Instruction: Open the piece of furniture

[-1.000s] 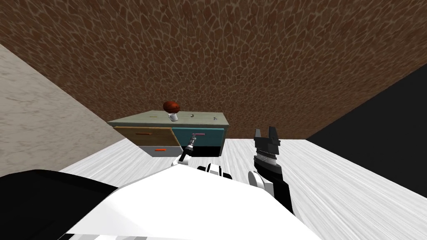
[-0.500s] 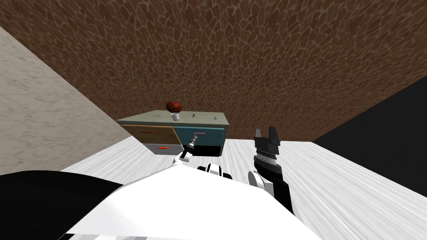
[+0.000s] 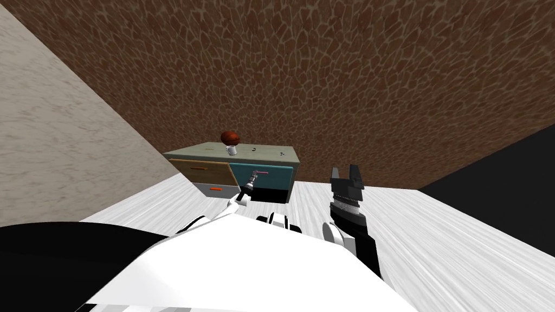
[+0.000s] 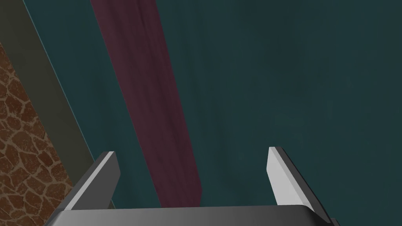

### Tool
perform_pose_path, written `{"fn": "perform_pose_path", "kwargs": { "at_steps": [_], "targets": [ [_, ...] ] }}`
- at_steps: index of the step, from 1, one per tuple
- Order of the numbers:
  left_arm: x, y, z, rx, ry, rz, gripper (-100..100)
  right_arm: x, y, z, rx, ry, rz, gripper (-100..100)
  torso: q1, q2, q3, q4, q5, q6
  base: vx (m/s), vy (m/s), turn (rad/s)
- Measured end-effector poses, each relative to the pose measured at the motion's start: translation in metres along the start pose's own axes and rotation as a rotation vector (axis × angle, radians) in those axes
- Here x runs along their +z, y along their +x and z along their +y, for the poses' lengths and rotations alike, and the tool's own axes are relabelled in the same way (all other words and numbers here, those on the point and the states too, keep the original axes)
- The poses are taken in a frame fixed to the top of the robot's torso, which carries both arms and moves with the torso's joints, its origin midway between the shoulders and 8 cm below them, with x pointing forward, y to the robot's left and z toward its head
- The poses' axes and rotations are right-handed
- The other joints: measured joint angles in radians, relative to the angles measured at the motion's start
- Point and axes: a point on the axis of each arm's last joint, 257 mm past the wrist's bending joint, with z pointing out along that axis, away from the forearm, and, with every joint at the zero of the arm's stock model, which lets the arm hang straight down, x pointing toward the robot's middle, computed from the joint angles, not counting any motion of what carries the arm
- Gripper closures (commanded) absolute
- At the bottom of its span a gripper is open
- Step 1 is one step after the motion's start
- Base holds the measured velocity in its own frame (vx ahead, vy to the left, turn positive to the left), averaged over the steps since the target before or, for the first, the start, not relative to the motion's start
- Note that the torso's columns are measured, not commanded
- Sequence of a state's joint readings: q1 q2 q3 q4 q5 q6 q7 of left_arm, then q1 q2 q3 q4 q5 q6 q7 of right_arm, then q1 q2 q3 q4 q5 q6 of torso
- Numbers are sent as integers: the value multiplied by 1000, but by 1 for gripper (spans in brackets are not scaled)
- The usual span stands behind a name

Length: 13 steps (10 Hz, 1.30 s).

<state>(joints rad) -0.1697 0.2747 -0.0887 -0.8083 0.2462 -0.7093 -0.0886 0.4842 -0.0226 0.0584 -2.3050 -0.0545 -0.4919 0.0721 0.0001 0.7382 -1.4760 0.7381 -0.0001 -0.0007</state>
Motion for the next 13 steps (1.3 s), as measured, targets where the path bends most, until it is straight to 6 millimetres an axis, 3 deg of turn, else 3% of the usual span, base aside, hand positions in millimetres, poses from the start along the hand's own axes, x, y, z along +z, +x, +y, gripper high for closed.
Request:
{"fn": "perform_pose_path", "kwargs": {
  "at_steps": [9, 10, 13],
  "targets": [
    [34, -19, -3, 46, -5, 20, -100, 0, 0, 0, 0, 0, 0, 0, 0, 0, 0, 0, 0, 1, -12, -22, 51],
    [33, -19, -2, 47, -6, 20, 100, 0, 0, 0, 0, 0, 0, 0, 1, 0, 0, 0, 0, 1, 20, 28, -171],
    [14, -10, 3, 16, -8, 2, 100, 0, 0, 0, 0, 0, 0, 0, 2, -11, -6, -7, 4, 6, 24, 62, -114]
  ]
}}
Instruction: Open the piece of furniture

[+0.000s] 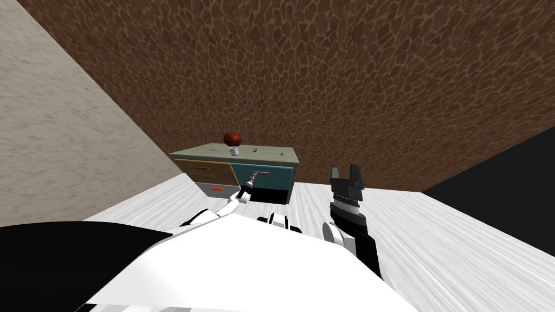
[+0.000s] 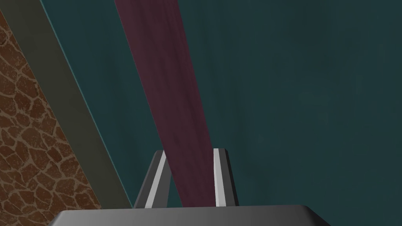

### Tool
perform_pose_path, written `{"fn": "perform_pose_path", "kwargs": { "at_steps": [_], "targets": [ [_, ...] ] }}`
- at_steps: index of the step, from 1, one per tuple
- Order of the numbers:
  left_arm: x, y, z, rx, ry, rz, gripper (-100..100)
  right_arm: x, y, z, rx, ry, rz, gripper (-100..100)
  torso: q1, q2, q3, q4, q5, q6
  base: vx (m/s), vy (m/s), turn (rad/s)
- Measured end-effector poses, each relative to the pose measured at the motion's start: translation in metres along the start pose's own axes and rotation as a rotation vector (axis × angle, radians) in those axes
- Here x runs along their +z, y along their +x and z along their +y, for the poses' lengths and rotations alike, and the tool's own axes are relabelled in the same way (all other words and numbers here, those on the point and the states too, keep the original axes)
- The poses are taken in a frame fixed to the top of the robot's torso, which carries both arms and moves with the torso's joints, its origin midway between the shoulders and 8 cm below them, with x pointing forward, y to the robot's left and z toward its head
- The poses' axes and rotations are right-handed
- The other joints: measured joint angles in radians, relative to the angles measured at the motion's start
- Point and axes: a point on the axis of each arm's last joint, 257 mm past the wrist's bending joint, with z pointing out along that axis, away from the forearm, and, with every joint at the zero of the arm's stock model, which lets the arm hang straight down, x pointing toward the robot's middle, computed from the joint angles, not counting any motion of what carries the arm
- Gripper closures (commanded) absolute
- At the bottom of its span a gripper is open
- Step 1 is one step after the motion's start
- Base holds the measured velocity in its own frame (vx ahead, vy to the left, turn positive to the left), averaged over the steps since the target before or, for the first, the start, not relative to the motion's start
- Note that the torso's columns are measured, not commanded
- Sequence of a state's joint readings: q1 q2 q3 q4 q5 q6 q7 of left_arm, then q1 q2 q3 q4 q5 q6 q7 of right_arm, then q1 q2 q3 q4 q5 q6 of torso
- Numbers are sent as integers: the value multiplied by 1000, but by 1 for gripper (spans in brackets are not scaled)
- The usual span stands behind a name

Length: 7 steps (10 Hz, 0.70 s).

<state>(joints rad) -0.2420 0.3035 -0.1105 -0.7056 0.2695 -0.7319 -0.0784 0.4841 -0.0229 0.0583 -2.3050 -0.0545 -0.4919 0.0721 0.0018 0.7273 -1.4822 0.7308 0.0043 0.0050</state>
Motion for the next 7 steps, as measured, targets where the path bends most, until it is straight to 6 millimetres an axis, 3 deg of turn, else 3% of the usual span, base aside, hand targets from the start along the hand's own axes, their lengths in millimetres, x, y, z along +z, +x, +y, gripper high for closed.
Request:
{"fn": "perform_pose_path", "kwargs": {
  "at_steps": [7],
  "targets": [
    [-38, -3, 0, -23, 5, -56, 100, 0, 0, 0, 0, 0, 0, 0, -3, -3, -1, -4, 3, 6, 17, 36, -98]
  ]
}}
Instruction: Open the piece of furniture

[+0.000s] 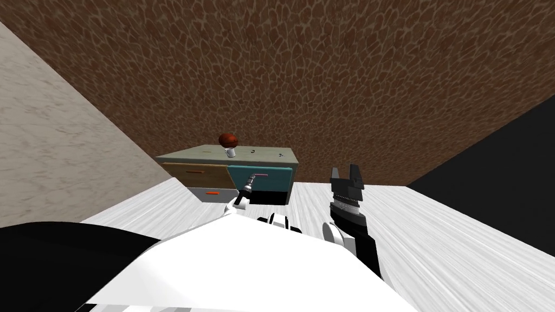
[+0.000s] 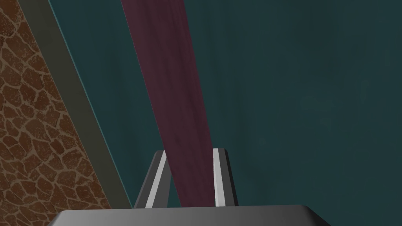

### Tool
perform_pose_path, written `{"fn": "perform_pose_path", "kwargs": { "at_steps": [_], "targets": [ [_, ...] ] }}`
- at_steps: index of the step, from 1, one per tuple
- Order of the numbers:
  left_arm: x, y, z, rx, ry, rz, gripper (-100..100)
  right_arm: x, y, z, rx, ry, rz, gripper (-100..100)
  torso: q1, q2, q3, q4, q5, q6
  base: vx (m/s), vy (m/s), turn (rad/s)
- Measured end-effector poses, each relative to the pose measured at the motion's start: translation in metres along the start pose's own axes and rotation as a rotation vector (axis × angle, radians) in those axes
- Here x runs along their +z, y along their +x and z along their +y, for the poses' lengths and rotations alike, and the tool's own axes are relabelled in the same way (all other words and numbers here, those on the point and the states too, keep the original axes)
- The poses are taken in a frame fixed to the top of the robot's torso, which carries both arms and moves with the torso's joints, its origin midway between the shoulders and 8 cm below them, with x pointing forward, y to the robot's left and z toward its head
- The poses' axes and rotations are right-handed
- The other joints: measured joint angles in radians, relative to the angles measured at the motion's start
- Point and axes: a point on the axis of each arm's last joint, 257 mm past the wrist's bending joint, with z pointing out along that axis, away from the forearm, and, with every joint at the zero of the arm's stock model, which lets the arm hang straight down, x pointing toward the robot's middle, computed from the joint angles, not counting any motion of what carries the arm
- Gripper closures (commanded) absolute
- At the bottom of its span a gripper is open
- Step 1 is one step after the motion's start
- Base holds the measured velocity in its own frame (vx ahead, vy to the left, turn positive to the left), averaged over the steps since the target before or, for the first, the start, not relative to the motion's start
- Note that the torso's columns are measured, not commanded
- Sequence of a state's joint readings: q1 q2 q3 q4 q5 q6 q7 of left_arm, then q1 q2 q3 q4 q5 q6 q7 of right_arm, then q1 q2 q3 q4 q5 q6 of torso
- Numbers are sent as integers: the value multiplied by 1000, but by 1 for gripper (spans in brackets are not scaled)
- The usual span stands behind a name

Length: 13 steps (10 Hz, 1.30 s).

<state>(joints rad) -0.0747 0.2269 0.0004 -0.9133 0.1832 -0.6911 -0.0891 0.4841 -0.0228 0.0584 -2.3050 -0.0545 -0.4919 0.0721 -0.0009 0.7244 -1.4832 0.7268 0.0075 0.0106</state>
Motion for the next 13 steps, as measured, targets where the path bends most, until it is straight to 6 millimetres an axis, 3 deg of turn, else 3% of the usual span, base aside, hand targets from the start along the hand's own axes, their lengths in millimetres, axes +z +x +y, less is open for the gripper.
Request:
{"fn": "perform_pose_path", "kwargs": {
  "at_steps": [13],
  "targets": [
    [-81, -37, -10, 59, -25, -149, 100, 0, 0, 0, 0, 0, 0, 0, 8, 7, 4, 4, -2, -12, 15, 30, -103]
  ]
}}
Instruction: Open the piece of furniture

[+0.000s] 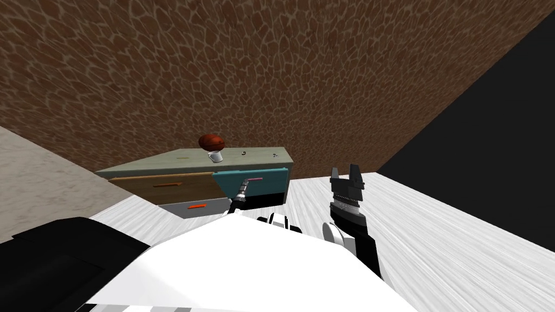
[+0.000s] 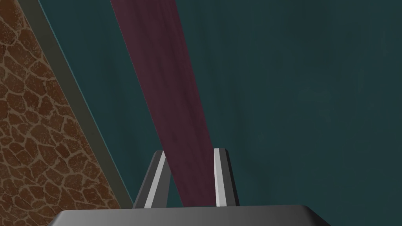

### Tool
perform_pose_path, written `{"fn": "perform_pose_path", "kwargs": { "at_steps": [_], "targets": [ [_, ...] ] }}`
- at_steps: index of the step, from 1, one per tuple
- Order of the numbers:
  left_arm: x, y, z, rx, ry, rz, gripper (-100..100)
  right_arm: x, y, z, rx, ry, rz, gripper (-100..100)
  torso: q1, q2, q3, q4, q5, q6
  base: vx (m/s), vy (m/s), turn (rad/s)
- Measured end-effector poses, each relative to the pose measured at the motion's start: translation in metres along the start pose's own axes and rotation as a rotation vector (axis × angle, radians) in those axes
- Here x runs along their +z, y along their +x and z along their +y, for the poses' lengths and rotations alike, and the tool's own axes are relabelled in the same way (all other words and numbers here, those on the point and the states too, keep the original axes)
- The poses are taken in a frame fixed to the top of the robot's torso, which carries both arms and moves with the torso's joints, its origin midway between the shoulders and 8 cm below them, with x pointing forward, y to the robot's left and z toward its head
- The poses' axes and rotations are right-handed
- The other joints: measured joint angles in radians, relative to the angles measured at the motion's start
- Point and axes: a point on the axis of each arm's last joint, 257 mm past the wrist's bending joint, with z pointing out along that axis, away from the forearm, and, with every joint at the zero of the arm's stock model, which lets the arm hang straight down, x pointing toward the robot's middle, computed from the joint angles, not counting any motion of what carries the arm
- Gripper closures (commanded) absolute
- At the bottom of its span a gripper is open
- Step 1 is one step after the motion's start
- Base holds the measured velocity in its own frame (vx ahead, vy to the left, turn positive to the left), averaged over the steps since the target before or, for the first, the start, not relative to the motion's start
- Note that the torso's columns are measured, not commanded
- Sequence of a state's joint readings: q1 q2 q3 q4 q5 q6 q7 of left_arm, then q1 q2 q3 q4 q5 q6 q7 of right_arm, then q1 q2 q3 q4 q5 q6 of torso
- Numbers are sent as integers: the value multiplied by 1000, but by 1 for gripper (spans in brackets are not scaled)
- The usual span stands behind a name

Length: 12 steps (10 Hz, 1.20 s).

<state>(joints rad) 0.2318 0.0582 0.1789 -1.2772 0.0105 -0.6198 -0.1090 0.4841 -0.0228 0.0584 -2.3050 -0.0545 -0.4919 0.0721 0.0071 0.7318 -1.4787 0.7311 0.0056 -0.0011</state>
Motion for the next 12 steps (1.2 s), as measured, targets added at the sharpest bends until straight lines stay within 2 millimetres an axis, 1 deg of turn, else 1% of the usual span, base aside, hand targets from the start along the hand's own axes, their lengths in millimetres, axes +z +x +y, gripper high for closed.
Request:
{"fn": "perform_pose_path", "kwargs": {
  "at_steps": [2, 3, 5, 8, 12],
  "targets": [
    [-11, -8, -2, 17, -7, -15, 100, 0, 0, 0, 0, 0, 0, 0, 1, 3, 1, 1, -1, -4, 6, 1, -16],
    [-10, -7, -4, 16, -3, -15, 100, 0, 0, 0, 0, 0, 0, 0, 0, 3, 2, 3, -2, -2, -79, -40, 12],
    [-7, -10, -11, 18, 2, -13, 100, 0, 0, 0, 0, 0, 0, 0, -5, 12, 6, 5, -4, -3, -138, -62, 18],
    [-7, -11, -7, 21, -19, -11, 100, 0, 0, 0, 0, 0, 0, 0, -3, 3, 1, 6, -6, -1, -114, -56, 11],
    [-10, -11, -11, 21, -17, -6, 100, 0, 0, 0, 0, 0, 0, 0, -6, 9, 4, 6, -5, -2, -182, -66, 20]
  ]
}}
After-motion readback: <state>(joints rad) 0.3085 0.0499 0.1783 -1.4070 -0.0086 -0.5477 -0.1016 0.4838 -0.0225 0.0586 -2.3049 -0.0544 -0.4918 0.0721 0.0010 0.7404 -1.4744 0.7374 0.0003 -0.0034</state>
